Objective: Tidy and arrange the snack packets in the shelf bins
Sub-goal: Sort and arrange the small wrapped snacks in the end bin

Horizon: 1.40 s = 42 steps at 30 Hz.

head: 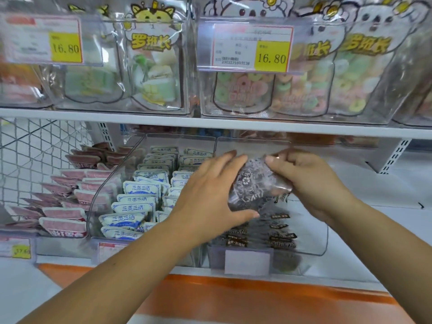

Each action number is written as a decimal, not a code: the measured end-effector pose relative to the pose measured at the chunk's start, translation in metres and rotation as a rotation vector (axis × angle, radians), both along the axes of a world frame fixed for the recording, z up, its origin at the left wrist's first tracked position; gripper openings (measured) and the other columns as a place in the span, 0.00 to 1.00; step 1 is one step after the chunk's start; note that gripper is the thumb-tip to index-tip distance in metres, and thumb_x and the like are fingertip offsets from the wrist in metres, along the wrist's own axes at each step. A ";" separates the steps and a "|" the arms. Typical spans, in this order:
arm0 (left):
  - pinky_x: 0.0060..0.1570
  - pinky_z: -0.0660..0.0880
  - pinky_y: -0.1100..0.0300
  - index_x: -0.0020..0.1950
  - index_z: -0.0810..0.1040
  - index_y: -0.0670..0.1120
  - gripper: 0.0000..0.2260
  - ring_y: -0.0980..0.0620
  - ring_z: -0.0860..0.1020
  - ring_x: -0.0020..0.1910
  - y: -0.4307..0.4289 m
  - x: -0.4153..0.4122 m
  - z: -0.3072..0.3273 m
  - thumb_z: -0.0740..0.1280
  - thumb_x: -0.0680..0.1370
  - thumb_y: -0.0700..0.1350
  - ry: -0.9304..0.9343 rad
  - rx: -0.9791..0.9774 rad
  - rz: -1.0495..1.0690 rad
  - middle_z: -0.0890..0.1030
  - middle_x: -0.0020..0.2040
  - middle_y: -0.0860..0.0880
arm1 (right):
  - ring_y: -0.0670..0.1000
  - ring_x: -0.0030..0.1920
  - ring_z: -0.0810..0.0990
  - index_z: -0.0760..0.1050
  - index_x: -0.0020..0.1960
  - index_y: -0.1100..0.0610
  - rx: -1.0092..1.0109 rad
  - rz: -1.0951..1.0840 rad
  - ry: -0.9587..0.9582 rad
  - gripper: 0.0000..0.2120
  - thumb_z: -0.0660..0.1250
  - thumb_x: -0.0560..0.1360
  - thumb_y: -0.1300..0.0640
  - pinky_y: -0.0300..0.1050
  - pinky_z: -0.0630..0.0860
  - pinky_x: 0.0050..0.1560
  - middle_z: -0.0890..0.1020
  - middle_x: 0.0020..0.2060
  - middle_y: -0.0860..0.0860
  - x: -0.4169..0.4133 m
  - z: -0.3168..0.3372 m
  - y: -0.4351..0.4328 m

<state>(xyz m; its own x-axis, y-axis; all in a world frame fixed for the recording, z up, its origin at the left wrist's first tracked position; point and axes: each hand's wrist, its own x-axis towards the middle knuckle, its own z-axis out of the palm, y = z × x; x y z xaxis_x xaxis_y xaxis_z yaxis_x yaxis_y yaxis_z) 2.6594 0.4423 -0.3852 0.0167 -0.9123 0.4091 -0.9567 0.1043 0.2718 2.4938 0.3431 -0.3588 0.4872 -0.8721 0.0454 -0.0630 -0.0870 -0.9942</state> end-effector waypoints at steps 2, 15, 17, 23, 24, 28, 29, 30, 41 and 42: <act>0.70 0.61 0.59 0.77 0.59 0.54 0.34 0.56 0.64 0.68 0.001 -0.005 -0.001 0.69 0.74 0.57 0.011 -0.091 -0.007 0.67 0.72 0.54 | 0.53 0.33 0.82 0.74 0.46 0.65 0.114 0.077 -0.062 0.10 0.64 0.78 0.56 0.41 0.80 0.32 0.81 0.37 0.60 -0.005 0.002 0.007; 0.62 0.74 0.50 0.65 0.73 0.53 0.17 0.59 0.80 0.55 0.000 -0.003 0.004 0.63 0.78 0.56 0.759 0.373 -0.177 0.81 0.58 0.55 | 0.44 0.34 0.81 0.79 0.53 0.59 -0.075 0.081 0.112 0.15 0.75 0.68 0.62 0.35 0.78 0.35 0.83 0.40 0.49 -0.013 0.003 0.002; 0.67 0.66 0.61 0.72 0.65 0.58 0.22 0.62 0.72 0.63 0.000 0.006 0.007 0.63 0.79 0.56 0.359 0.215 -0.060 0.74 0.66 0.59 | 0.41 0.33 0.79 0.79 0.52 0.54 -0.278 -0.127 0.223 0.13 0.76 0.69 0.59 0.30 0.75 0.34 0.82 0.40 0.49 -0.012 0.005 -0.016; 0.68 0.64 0.53 0.70 0.71 0.55 0.25 0.56 0.66 0.68 0.001 0.048 -0.009 0.53 0.78 0.63 -0.124 0.097 -0.008 0.72 0.68 0.58 | 0.47 0.44 0.79 0.78 0.57 0.48 -0.666 -0.121 0.648 0.13 0.72 0.73 0.51 0.40 0.75 0.46 0.80 0.47 0.45 0.031 0.004 -0.053; 0.68 0.64 0.54 0.70 0.72 0.55 0.27 0.56 0.66 0.68 0.002 0.051 -0.012 0.49 0.77 0.65 -0.114 0.108 -0.003 0.71 0.69 0.58 | 0.49 0.47 0.79 0.79 0.55 0.49 -0.725 -0.052 0.753 0.11 0.71 0.74 0.52 0.42 0.75 0.47 0.81 0.48 0.46 0.041 -0.003 -0.056; 0.70 0.61 0.55 0.70 0.72 0.56 0.29 0.58 0.65 0.69 0.001 0.055 -0.018 0.47 0.76 0.66 -0.062 0.088 -0.014 0.70 0.70 0.60 | 0.53 0.48 0.80 0.79 0.54 0.54 -0.799 0.246 1.152 0.09 0.65 0.78 0.51 0.44 0.75 0.49 0.82 0.50 0.52 0.068 -0.042 -0.068; 0.70 0.61 0.56 0.70 0.72 0.56 0.29 0.58 0.65 0.69 0.001 0.056 -0.019 0.47 0.76 0.66 -0.049 0.087 -0.017 0.70 0.70 0.60 | 0.53 0.48 0.80 0.79 0.55 0.55 -0.740 0.286 1.166 0.12 0.63 0.79 0.49 0.47 0.76 0.52 0.82 0.51 0.53 0.069 -0.044 -0.072; 0.70 0.60 0.57 0.69 0.72 0.56 0.29 0.59 0.65 0.69 0.001 0.057 -0.019 0.47 0.76 0.66 -0.041 0.089 -0.019 0.70 0.70 0.61 | 0.53 0.50 0.80 0.78 0.57 0.55 -0.670 0.320 1.152 0.15 0.61 0.80 0.46 0.48 0.76 0.54 0.82 0.53 0.53 0.068 -0.042 -0.077; 0.70 0.62 0.55 0.67 0.75 0.57 0.26 0.60 0.66 0.66 -0.006 0.057 -0.018 0.54 0.74 0.64 0.013 0.078 -0.029 0.72 0.66 0.61 | 0.50 0.45 0.81 0.77 0.53 0.50 -0.409 0.286 0.861 0.09 0.64 0.79 0.47 0.43 0.76 0.41 0.81 0.48 0.50 0.071 -0.043 -0.093; 0.70 0.62 0.54 0.67 0.74 0.57 0.25 0.60 0.66 0.66 -0.007 0.055 -0.017 0.55 0.74 0.63 0.009 0.089 -0.028 0.72 0.66 0.61 | 0.49 0.49 0.81 0.76 0.59 0.48 -0.393 0.351 0.927 0.12 0.62 0.79 0.46 0.42 0.76 0.43 0.80 0.53 0.48 0.070 -0.043 -0.091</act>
